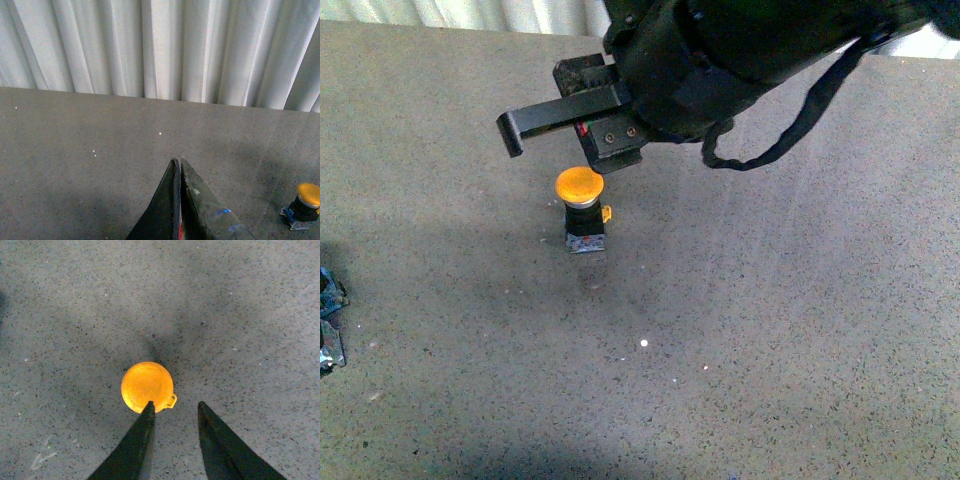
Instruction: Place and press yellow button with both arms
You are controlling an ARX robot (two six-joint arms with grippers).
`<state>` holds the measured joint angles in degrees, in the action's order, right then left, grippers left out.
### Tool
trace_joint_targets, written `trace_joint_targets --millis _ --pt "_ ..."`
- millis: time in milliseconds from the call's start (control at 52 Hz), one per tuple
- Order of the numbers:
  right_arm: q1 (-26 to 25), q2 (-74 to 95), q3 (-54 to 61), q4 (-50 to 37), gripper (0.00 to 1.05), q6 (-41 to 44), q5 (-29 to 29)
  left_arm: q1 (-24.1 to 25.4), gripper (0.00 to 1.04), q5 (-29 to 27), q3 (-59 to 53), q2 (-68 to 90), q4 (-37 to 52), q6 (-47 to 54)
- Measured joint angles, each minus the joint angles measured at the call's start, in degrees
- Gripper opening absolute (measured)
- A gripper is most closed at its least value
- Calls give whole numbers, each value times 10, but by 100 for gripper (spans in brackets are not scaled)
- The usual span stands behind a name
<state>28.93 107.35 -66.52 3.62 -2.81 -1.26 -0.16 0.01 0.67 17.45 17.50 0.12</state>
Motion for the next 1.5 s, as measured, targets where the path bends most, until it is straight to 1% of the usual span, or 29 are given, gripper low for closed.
trace_joint_targets --millis 58,77,115,135,423,500,538,1000,1250,1500 --pt "4 13 -11 3 15 -2 0 0 1 0 0 -10 -10 0" --pt "7 19 -16 4 10 -3 0 0 1 0 0 -16 -16 0" --pt "9 25 -21 7 3 -5 2 0 1 0 0 -24 -24 0" --pt "10 26 -22 7 1 -6 2 0 1 0 0 -26 -26 0" --pt "18 50 -41 18 1 -17 8 0 1 0 0 -74 -74 0" --pt "19 53 -42 21 1 -18 8 0 1 0 0 -140 -160 0" --pt "19 54 -42 21 1 -18 8 0 1 0 0 -158 -171 0" --pt "18 78 -59 34 1 -20 2 1 1 0 0 -165 -175 0" --pt "19 89 -69 58 1 -21 -3 1 1 0 0 -165 -175 0" --pt "21 94 -70 54 1 -21 -7 1 1 0 0 -165 -175 0"
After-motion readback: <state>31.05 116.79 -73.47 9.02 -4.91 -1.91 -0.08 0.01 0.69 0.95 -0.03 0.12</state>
